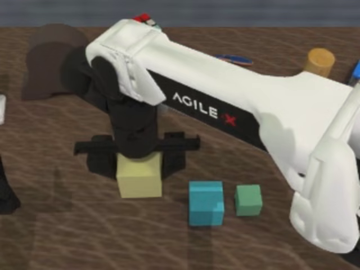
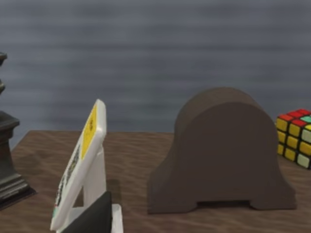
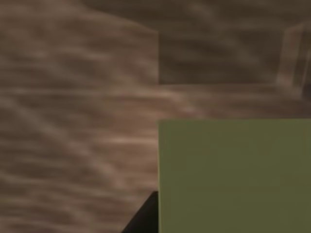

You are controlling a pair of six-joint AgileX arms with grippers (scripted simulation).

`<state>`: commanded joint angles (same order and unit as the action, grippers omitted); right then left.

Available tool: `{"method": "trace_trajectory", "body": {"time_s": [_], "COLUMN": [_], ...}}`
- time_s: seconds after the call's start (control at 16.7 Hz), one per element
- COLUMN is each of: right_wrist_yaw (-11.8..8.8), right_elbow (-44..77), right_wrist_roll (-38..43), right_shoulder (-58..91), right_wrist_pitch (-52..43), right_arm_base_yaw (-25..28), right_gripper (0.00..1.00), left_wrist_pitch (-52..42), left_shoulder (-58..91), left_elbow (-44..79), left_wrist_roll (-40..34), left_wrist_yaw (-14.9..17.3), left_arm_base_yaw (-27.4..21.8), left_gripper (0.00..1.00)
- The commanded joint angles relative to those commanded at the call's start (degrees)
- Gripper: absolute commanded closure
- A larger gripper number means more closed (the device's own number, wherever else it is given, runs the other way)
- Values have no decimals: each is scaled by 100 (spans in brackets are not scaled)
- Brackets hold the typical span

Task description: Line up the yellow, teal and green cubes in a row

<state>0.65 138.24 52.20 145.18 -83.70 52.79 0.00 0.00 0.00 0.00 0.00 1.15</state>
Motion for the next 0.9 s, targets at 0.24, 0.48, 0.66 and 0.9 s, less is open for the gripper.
{"method": "trace_trajectory", "body": {"time_s": [0.24, 0.48, 0.66, 0.9], "right_wrist_yaw": [15, 5, -4, 3], "right_elbow": [144, 109, -295, -1211], "right_wrist_roll": [312, 315, 310, 318], "right_shoulder": [12, -8, -34, -15], "right_wrist_pitch": [-55, -24, 384, 1289], "right_arm_base_yaw": [169, 141, 147, 168], "right_gripper": [100, 100, 100, 100], "left_wrist_pitch": [0, 0, 0, 0], "left_shoulder": [0, 0, 0, 0], "left_elbow": [0, 0, 0, 0], "left_wrist_roll": [0, 0, 0, 0], "left_wrist_yaw": [0, 0, 0, 0], "left_arm_base_yaw": [0, 0, 0, 0], "left_gripper": [0, 0, 0, 0]}}
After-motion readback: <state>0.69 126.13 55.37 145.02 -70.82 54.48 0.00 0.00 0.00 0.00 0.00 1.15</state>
